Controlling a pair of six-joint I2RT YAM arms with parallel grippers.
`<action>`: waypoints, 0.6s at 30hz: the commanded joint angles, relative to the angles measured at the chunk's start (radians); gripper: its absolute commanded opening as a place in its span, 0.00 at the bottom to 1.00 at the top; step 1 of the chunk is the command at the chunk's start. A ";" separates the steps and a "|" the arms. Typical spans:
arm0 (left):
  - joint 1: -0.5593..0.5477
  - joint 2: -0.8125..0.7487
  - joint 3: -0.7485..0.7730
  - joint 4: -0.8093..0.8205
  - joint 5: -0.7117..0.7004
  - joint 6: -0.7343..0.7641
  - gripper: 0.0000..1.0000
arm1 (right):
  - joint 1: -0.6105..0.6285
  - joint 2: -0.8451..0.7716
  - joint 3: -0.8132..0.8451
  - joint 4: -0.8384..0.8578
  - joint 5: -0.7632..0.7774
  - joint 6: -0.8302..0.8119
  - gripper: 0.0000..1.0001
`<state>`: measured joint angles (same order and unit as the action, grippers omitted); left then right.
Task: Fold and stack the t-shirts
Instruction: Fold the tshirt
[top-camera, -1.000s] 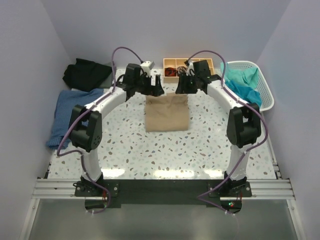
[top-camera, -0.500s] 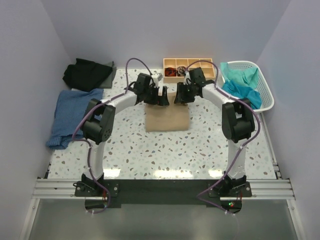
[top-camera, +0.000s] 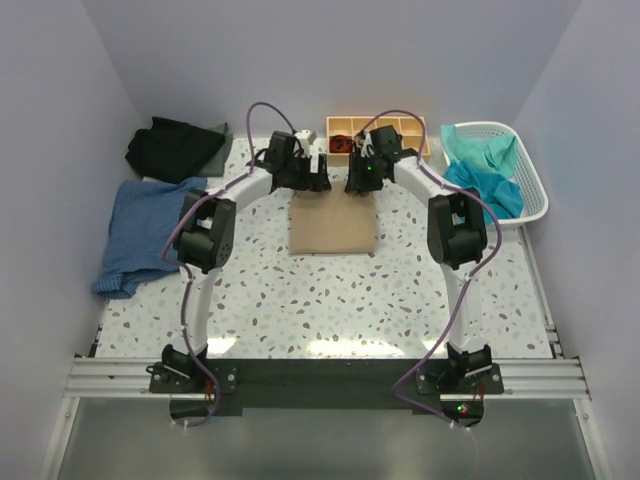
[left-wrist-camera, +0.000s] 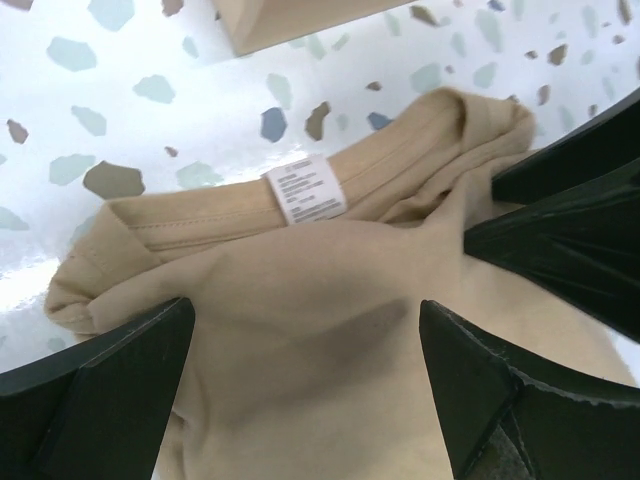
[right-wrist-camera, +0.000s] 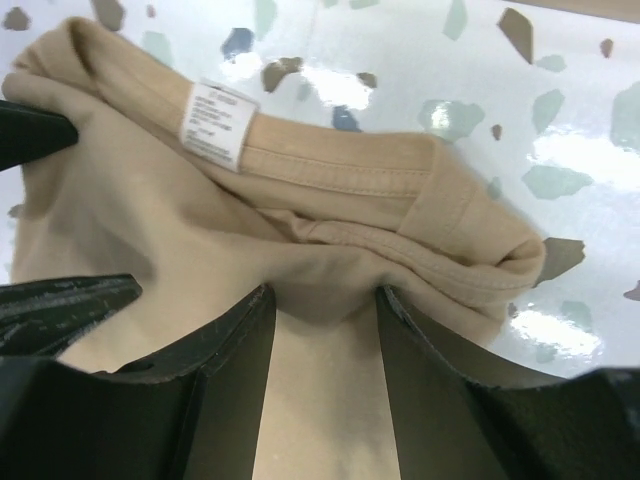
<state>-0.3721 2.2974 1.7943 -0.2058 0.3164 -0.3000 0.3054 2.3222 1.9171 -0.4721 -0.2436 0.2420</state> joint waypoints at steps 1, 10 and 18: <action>0.025 0.060 0.025 -0.033 -0.037 0.044 1.00 | -0.032 0.029 0.043 -0.010 0.059 -0.024 0.50; 0.039 0.074 -0.032 -0.018 -0.137 0.076 1.00 | -0.094 0.051 0.036 0.047 0.082 -0.040 0.52; 0.038 -0.076 -0.122 0.110 -0.090 0.061 1.00 | -0.127 -0.047 -0.007 0.125 0.020 -0.046 0.59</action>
<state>-0.3565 2.3157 1.7454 -0.1196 0.2584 -0.2520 0.2028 2.3646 1.9373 -0.4198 -0.2260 0.2226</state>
